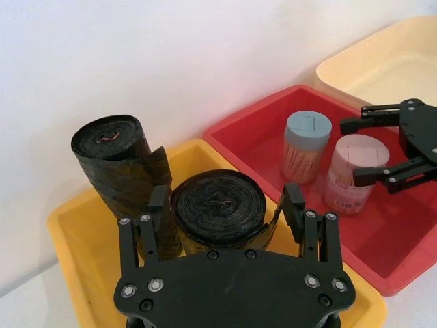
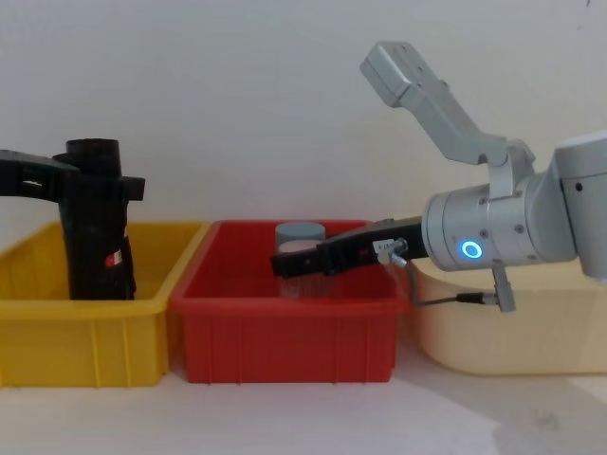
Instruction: Pick up the garbage bag with the one hand and transfer it to the other hand.
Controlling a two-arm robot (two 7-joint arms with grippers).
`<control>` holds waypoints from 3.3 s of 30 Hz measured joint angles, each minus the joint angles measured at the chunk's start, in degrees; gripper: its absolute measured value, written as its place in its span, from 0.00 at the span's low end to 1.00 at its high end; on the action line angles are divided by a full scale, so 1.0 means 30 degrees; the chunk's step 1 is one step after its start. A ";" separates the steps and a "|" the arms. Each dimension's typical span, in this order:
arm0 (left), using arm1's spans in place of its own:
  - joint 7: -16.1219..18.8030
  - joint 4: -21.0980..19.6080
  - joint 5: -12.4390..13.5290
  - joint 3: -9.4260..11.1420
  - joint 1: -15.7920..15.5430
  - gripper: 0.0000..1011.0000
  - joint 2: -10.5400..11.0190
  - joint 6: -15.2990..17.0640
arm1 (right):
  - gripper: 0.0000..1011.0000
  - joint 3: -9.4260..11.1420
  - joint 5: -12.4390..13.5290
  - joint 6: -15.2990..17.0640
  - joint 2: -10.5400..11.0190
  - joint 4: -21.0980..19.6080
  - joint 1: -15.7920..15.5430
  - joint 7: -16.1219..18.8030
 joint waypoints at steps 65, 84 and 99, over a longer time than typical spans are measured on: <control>0.0031 -0.0103 0.0377 0.0393 -0.0935 0.53 0.0057 -0.0352 | 0.66 0.0866 0.0147 -0.0884 0.0052 -0.0838 -0.0077 -0.0279; -0.1487 0.0802 0.0426 0.1224 -0.4342 0.53 -0.1035 -0.3022 | 0.66 0.3925 0.0793 -0.2493 0.0861 -0.4202 -0.0856 -0.2588; -0.4046 0.4378 -0.0712 0.2421 -0.7296 0.53 -0.3754 -0.5957 | 0.66 0.6388 0.0711 -0.2015 0.1906 -0.7066 -0.3150 -0.5094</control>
